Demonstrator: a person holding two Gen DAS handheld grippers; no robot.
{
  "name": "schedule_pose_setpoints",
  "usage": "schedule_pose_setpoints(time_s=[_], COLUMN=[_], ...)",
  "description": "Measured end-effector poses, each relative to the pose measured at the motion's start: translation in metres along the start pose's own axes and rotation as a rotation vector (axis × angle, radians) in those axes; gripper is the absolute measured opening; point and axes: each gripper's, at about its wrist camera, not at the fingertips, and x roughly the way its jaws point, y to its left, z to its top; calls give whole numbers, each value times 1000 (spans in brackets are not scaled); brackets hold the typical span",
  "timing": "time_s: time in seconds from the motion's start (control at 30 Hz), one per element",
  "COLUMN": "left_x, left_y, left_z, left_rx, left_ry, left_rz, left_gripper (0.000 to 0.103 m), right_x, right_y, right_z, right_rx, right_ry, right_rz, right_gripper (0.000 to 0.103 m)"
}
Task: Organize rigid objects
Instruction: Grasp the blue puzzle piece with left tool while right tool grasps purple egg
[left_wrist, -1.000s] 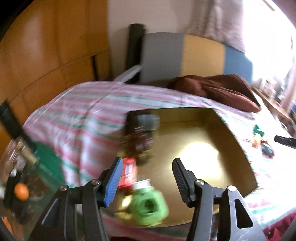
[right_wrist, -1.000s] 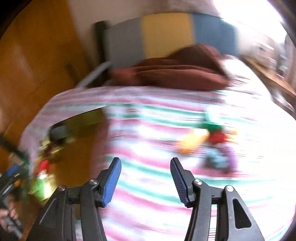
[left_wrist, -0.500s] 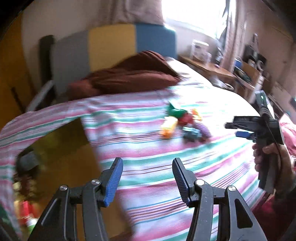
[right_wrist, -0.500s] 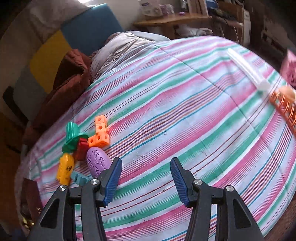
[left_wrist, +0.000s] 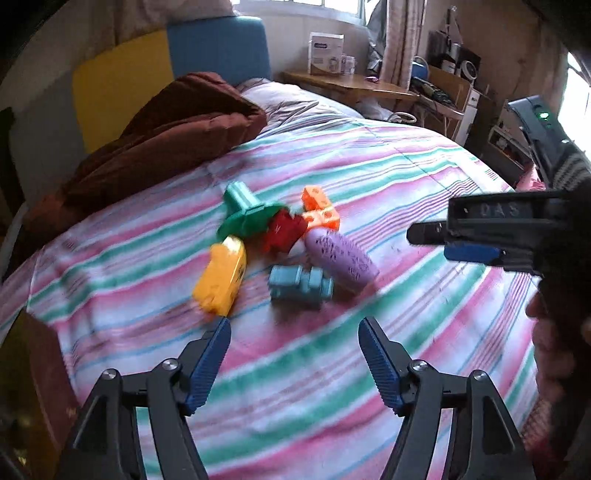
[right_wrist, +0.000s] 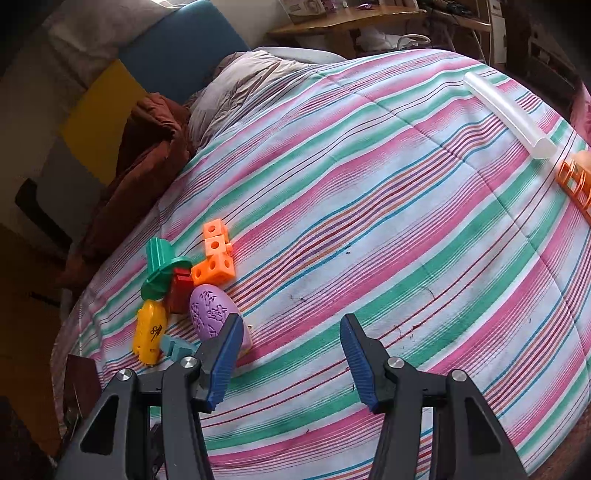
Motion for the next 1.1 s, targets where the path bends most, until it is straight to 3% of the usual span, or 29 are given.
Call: schedule_pose_setpoints(time_s=[0.37, 0.4, 0.43, 0.47, 0.6, 0.87, 1.1], left_x=[49, 56, 61, 64, 62, 24, -9], left_y=[-6, -5, -4, -3, 0, -6, -6], left_z=[21, 23, 23, 23, 15, -33, -82], left_rx=[92, 92, 90, 86, 58, -31, -115], left_ry=[12, 22, 35, 49, 49, 60, 5], left_rz=[56, 56, 40, 23, -4, -1, 42], left_gripper=[75, 73, 58, 52, 50, 50, 50], right_x=[-1, -1, -1, 0, 3, 7, 13], right_y=[0, 1, 1, 1, -1, 3, 14], right_z=[2, 2, 2, 2, 1, -2, -6], right_rx=[12, 9, 6, 6, 11, -20, -72], right_ry=[9, 9, 10, 11, 20, 31, 51], right_rz=[30, 26, 22, 19, 8, -6, 12], right_gripper=[56, 56, 56, 56, 56, 56, 56])
